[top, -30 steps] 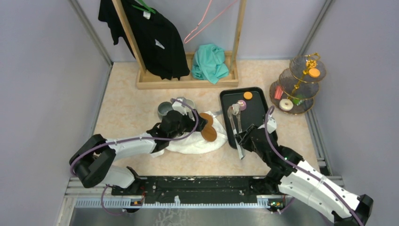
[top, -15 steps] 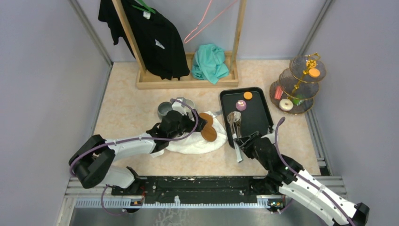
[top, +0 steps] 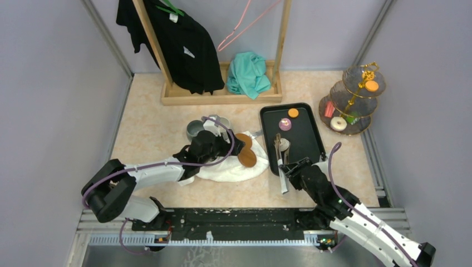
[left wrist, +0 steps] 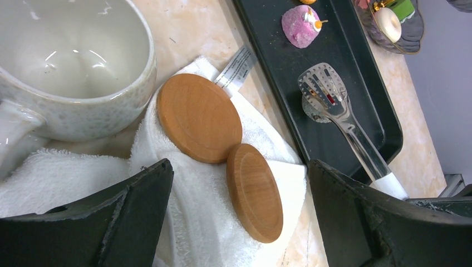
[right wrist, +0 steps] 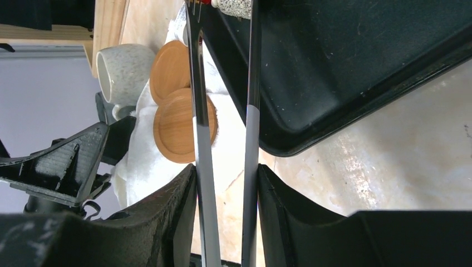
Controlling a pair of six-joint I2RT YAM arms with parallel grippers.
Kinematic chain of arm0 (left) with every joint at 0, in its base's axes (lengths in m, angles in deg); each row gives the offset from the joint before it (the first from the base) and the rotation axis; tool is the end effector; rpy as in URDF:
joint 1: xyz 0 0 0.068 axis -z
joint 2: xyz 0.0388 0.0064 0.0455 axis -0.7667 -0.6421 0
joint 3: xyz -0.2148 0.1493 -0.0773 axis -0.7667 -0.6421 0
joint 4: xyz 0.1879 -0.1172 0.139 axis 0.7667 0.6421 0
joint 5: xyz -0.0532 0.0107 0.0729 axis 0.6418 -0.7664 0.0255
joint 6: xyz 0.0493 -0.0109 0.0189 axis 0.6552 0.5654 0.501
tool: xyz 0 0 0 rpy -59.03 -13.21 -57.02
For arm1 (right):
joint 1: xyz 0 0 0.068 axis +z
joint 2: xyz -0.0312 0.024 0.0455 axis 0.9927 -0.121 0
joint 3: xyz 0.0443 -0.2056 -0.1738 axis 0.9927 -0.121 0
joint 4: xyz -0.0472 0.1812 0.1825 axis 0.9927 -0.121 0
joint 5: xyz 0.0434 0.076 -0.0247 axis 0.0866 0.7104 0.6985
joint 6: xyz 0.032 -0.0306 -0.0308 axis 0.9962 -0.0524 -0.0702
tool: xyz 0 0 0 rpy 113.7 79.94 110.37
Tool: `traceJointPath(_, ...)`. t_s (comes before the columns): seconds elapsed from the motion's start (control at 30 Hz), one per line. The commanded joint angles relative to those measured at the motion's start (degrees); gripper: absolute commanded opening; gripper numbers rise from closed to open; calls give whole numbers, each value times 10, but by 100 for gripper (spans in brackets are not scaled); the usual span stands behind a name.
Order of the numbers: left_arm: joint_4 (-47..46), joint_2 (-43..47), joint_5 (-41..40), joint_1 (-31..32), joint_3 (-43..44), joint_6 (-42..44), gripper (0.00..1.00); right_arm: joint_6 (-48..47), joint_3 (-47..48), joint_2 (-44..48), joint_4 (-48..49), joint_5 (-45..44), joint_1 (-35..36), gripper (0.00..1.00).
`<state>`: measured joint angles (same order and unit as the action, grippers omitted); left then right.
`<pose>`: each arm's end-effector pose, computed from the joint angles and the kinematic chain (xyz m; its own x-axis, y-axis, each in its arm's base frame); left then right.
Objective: Serve the afternoon tea
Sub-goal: Adjust the dessert on the tray.
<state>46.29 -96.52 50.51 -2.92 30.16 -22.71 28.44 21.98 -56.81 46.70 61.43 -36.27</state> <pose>0.1983 -0.2052 0.1965 -0.5650 -0.2504 -0.7861 0.3532 0.7877 -0.5048 0.0799 0.0646 0.1755 -0.4912 0.8127 -0.3135 0.3254 0.5050 0.7994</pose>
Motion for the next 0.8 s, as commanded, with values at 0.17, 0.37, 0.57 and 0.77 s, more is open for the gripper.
traceJointPath(0.17,-6,-1,10,1,6,3,96,-6,50,25,-48,-35,6,41)
traceJointPath(0.37,-5,-2,11,1,8,1,96,-31,73,15,-85,-48,6,41)
traceJointPath(0.57,-6,-6,14,1,10,0,96,-53,92,-29,-108,-57,6,43)
traceJointPath(0.77,-8,-7,10,1,10,3,96,-80,113,-88,-122,-76,6,45)
